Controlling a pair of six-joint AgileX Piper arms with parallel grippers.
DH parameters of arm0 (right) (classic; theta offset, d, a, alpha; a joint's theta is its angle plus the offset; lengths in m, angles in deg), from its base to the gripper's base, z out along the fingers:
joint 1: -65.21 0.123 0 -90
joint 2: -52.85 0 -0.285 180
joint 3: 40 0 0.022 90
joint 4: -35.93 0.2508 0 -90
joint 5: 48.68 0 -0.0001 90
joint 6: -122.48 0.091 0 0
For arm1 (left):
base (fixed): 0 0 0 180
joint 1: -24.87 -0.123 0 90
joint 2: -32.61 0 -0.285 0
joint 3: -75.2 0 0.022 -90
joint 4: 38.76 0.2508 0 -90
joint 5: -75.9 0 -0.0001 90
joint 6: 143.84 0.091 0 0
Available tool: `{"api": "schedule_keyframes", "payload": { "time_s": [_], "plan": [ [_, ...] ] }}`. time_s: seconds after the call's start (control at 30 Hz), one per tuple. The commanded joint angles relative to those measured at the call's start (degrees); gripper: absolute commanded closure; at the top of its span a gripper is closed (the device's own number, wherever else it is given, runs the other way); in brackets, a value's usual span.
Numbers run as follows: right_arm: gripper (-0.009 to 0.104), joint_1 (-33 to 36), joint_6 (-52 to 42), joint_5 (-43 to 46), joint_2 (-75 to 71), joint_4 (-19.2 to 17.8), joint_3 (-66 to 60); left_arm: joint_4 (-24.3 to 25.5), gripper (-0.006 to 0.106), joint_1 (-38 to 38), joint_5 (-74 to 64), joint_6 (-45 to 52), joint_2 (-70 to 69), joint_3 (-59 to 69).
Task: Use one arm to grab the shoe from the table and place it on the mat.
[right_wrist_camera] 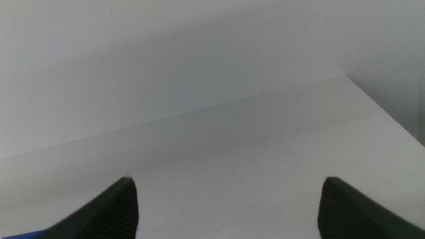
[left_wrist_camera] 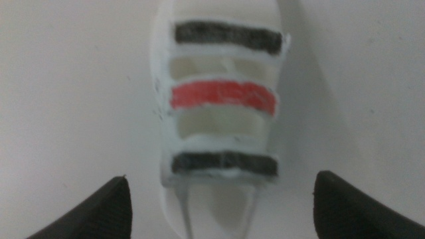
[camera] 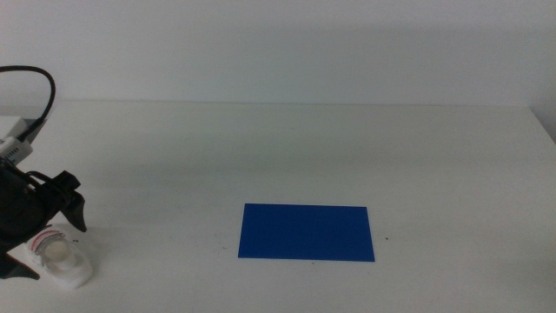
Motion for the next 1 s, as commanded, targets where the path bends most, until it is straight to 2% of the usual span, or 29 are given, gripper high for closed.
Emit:
{"api": "schedule_keyframes", "payload": {
  "time_s": [0.0, 0.2, 0.5, 0.67, 0.77, 0.9, 0.97],
  "plan": [
    [0.016, 0.1, -0.2, 0.5, -0.3, -0.4, -0.1, 2.0, 0.007, 0.1, 0.8, 0.4, 0.3, -0.3],
    [0.016, 0.1, -0.2, 0.5, -0.3, -0.4, -0.1, 5.2, 0.007, 0.1, 1.2, -1.7, 0.6, -0.3],
    [0.016, 0.1, -0.2, 0.5, -0.3, -0.4, -0.1, 3.0, 0.010, 0.1, 3.2, -0.1, 3.7, -0.3],
    [0.016, 0.1, -0.2, 0.5, -0.3, -0.4, -0.1, 2.4, 0.020, 0.1, 4.9, 1.6, 5.2, -0.3],
    [0.016, 0.1, -0.2, 0.5, -0.3, -0.4, -0.1, 2.1, 0.038, 0.1, 5.4, 1.6, 5.3, -0.3],
    [0.016, 0.1, -0.2, 0.5, -0.3, -0.4, -0.1, -2.3, 0.077, 0.2, 4.0, 1.4, 4.8, -0.4],
    [0.016, 0.1, -0.2, 0.5, -0.3, -0.4, -0.1, -4.0, 0.092, 1.6, 2.5, 0.6, 3.9, -1.6]
  ]
}}
